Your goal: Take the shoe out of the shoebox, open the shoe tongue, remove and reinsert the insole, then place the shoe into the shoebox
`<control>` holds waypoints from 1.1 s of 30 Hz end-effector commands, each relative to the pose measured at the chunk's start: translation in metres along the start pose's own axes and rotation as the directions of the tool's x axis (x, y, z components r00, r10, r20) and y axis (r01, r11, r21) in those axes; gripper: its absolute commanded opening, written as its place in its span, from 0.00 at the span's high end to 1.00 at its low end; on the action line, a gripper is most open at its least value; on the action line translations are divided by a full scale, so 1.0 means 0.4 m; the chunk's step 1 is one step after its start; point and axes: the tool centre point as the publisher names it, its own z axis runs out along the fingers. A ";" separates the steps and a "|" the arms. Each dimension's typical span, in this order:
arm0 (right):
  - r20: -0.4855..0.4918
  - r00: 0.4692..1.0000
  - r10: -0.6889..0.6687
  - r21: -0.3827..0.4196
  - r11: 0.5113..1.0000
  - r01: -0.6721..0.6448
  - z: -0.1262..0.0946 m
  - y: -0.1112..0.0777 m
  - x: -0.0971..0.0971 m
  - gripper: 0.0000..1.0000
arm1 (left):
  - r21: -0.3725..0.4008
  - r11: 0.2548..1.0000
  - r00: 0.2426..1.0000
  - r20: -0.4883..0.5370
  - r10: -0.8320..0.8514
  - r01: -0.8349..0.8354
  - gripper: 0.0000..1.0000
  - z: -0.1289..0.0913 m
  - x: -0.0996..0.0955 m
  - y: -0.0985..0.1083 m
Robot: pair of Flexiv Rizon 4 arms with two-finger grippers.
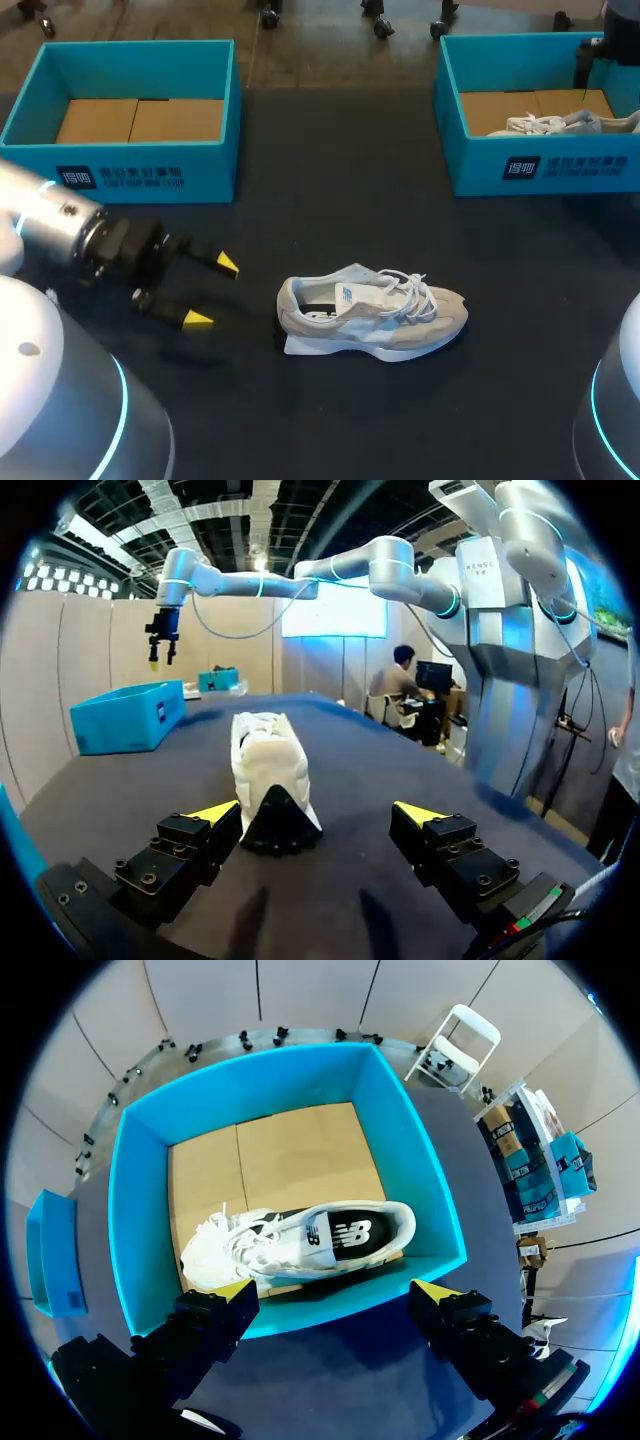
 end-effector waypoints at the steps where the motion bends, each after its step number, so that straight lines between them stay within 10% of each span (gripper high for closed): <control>1: 0.000 1.000 0.000 -0.002 1.000 0.000 -0.001 -0.002 0.000 0.00 | 0.011 1.000 0.992 0.129 -0.001 0.000 0.00 0.004 0.024 0.018; 33: 0.000 1.000 0.000 -0.002 1.000 0.000 -0.001 -0.002 0.000 0.00 | 0.026 0.994 0.941 0.320 -0.106 0.103 0.00 0.121 -0.047 0.057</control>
